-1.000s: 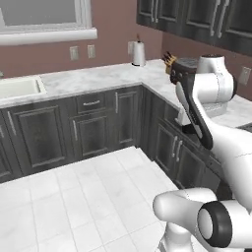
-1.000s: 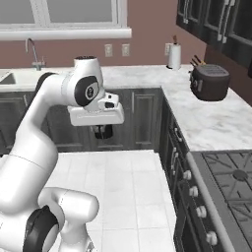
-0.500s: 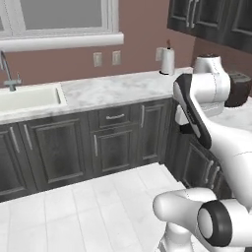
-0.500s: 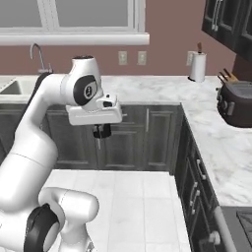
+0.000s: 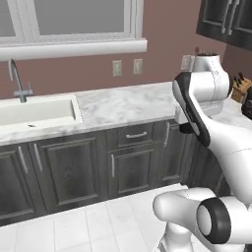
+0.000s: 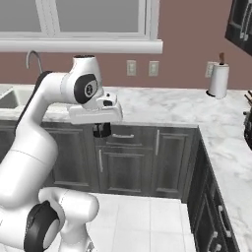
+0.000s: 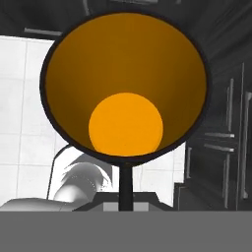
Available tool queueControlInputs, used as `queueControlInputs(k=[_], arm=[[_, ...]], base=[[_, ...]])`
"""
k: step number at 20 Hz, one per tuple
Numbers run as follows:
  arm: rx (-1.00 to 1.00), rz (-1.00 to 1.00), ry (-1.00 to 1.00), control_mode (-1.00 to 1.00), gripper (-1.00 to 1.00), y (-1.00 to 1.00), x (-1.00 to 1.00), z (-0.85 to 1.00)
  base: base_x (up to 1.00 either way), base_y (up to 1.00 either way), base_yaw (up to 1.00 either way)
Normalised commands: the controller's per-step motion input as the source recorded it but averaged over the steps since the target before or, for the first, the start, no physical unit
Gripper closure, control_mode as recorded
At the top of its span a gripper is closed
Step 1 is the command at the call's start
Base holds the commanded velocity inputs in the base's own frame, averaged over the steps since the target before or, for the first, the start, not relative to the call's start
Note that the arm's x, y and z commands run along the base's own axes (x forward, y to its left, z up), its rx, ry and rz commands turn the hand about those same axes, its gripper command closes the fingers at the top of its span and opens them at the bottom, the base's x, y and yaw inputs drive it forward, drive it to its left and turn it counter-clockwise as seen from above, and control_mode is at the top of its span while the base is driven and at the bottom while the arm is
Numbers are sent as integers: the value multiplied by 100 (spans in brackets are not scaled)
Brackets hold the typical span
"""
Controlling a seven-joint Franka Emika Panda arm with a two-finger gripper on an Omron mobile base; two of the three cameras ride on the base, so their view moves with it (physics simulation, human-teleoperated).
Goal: Pick the mug and mug and place them in the sink. Then turn on the water.
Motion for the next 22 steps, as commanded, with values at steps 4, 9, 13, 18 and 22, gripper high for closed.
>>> queueControlInputs(k=[4, 9, 13, 18, 22], arm=[[0, 0, 0, 100, 100, 0, 0, 0], [0, 0, 0, 100, 100, 0, 0, 0], [0, 0, 0, 100, 100, 0, 0, 0], [0, 0, 0, 100, 100, 0, 0, 0], [0, 0, 0, 100, 100, 0, 0, 0]], base=[[56, 58, 9], [39, 77, 8], [44, 84, 9], [41, 68, 11], [39, 59, 11]])
